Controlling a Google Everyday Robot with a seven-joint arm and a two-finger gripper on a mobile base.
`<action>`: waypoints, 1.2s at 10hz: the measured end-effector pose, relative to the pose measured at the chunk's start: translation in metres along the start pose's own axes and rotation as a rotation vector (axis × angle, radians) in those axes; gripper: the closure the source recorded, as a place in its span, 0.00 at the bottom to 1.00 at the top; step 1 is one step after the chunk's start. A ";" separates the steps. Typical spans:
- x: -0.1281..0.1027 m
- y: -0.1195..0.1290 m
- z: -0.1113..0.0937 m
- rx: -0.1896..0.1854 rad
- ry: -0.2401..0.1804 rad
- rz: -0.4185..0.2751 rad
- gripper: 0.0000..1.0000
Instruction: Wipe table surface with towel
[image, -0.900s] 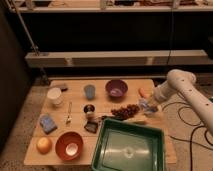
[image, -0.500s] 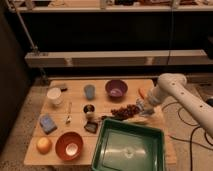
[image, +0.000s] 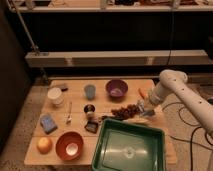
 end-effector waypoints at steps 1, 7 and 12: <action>0.004 0.005 -0.002 -0.015 0.004 0.003 1.00; 0.062 0.024 -0.032 -0.039 0.044 0.100 1.00; 0.081 -0.023 -0.036 0.007 0.072 0.163 1.00</action>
